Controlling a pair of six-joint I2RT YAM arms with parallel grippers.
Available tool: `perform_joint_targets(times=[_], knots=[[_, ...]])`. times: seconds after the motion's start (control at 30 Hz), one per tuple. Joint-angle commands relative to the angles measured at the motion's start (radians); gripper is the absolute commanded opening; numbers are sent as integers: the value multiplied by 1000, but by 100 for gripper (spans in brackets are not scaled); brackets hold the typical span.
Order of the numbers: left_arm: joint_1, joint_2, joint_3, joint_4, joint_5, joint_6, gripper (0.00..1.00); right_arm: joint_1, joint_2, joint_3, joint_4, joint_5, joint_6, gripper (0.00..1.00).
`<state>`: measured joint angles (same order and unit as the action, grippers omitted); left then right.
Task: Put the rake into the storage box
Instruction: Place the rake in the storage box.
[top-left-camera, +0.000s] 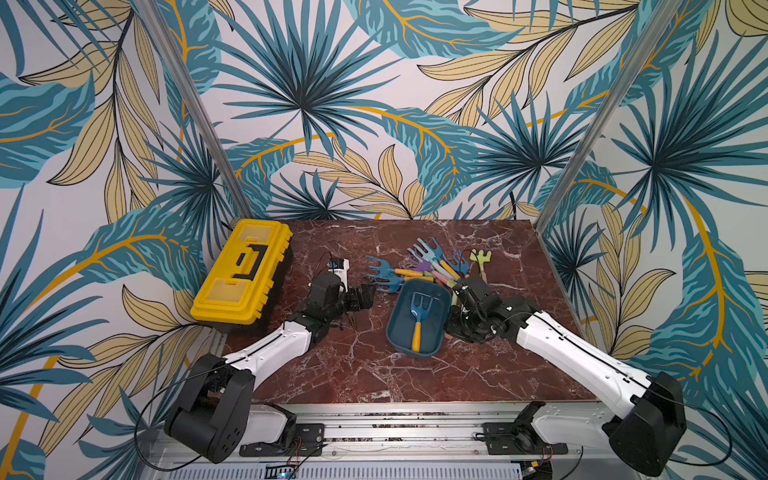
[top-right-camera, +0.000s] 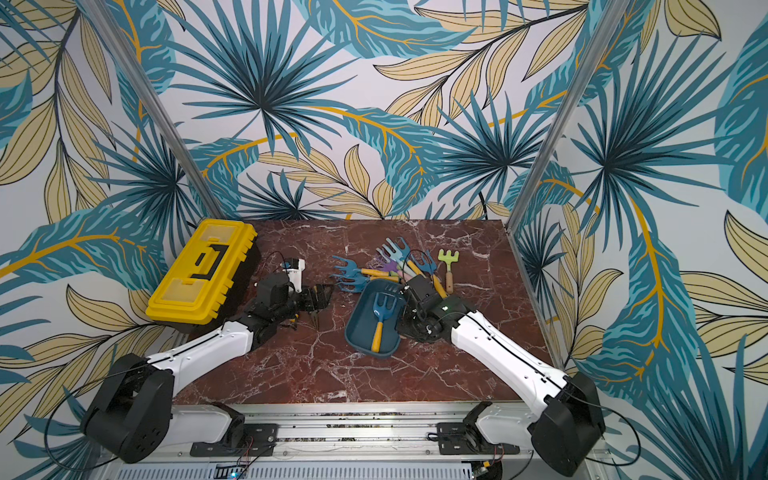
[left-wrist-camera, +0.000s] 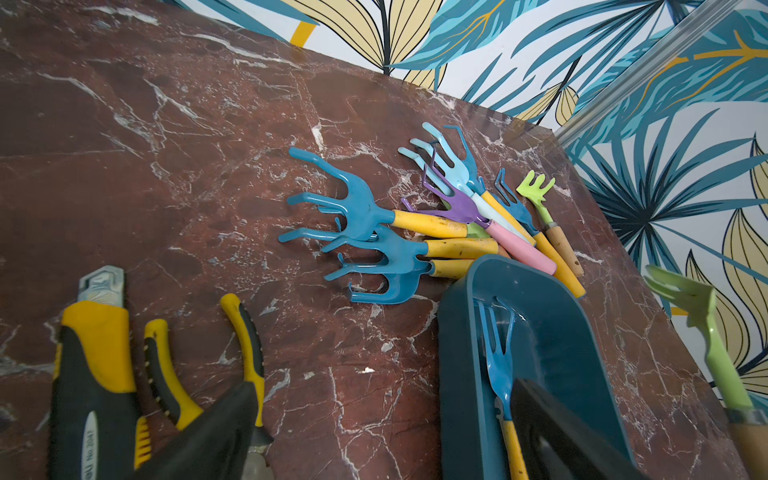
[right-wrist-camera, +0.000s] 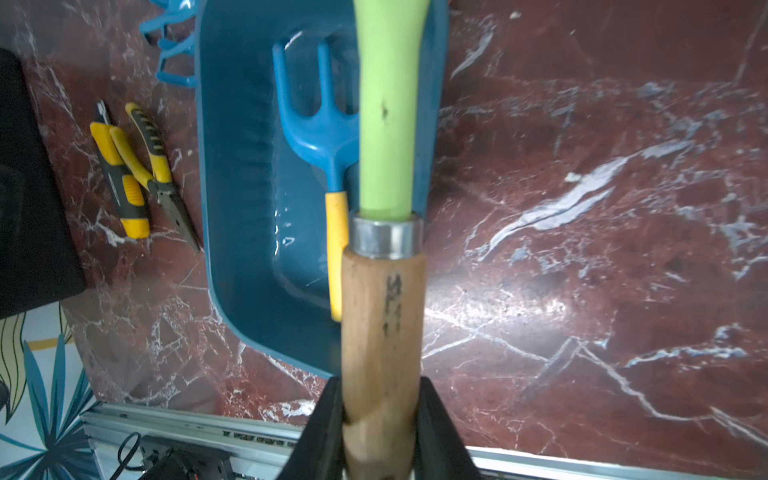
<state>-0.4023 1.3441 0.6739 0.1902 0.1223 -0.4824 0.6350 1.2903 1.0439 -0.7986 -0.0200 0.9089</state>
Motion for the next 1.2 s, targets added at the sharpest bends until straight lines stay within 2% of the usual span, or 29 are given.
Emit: perform_joint_targets(times=[0.0,0.3,0.53,0.73,0.87,1.0,1.07,1.17], knots=[[-1,-11,-25,20,-6,2,100,47,61,38,-6,-17,52,18],[0,-36,-26,6,-9,4,100,150,219,115,7,-12,122,18],[-1,-73,-33,-1,-15,5,100,158,273,122,7,40,193,18],[-1,-101,-40,-4,-20,7,100,158,341,134,12,69,201,19],[0,-112,-44,-3,-25,7,100,158,388,150,11,63,198,30],[0,-123,-45,-7,-23,8,100,158,354,150,-19,113,188,49],[0,-125,-45,-8,-23,10,100,158,323,138,-29,144,188,53],[0,-125,-46,-7,-20,10,100,158,280,131,-35,176,168,54]])
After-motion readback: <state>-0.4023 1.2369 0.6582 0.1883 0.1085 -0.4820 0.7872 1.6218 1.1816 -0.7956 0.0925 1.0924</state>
